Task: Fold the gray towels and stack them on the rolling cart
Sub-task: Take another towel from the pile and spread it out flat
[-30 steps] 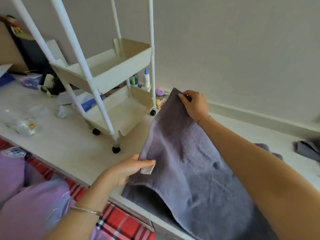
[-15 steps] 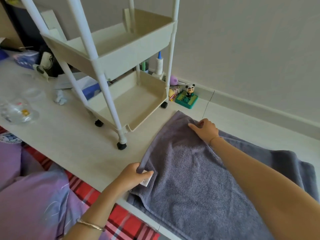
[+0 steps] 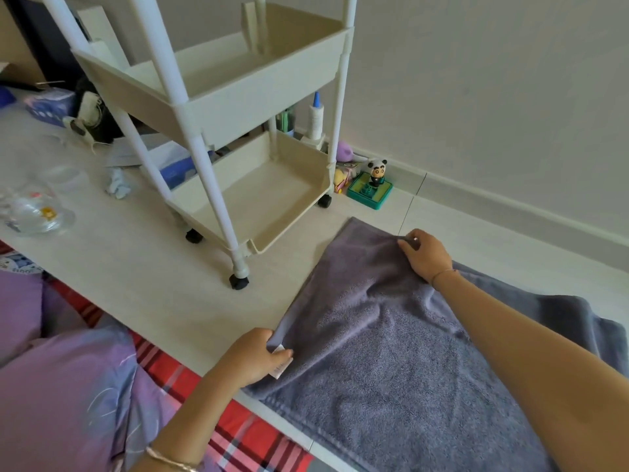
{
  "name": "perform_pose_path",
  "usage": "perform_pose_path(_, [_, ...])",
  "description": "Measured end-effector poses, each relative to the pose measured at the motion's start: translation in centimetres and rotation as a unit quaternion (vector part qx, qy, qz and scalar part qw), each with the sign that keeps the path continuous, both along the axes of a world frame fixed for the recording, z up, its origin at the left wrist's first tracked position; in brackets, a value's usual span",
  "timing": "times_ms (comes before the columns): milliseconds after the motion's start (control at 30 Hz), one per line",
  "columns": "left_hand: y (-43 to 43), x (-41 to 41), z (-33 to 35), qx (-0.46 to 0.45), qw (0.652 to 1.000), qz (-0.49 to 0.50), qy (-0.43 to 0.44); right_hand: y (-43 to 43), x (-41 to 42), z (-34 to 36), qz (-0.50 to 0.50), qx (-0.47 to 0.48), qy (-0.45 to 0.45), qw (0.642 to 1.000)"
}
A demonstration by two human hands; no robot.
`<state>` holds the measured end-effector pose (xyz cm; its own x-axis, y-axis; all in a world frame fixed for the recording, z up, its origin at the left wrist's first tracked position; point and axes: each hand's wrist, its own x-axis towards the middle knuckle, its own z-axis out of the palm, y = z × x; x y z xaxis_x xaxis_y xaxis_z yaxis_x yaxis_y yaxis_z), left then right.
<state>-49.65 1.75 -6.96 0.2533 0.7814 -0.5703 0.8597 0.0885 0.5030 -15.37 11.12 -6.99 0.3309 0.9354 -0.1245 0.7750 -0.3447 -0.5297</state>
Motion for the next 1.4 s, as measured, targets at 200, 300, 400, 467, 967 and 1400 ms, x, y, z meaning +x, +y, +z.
perform_pose_path(200, [-0.5, -0.2, -0.3, 0.062, 0.998, 0.012, -0.002, 0.9, -0.9, 0.8, -0.044, 0.045, -0.066, 0.996])
perform_pose_path(300, [-0.5, -0.1, -0.6, 0.072, 0.997, 0.019, -0.020, 1.0, -1.2, 0.8, -0.047, 0.050, -0.084, 0.994])
perform_pose_path(400, [-0.6, -0.2, -0.9, 0.097, 0.995, 0.022, -0.008, 1.6, -2.2, 0.9, -0.026, -0.009, -0.109, 0.994])
perform_pose_path(467, [-0.7, -0.2, -1.3, 0.113, 0.993, 0.031, 0.002, 2.3, -3.0, 1.2, -0.023, -0.010, -0.105, 0.994])
perform_pose_path(967, [-0.8, 0.0, -1.3, 0.167, 0.982, 0.086, -0.007, 2.3, -6.7, 0.7, -0.006, 0.082, -0.123, 0.989])
perform_pose_path(1400, [-4.6, 7.6, -2.7, 0.284, 0.945, -0.157, 0.042, -19.0, -9.9, -1.2, 0.011, 0.146, 0.136, 0.980])
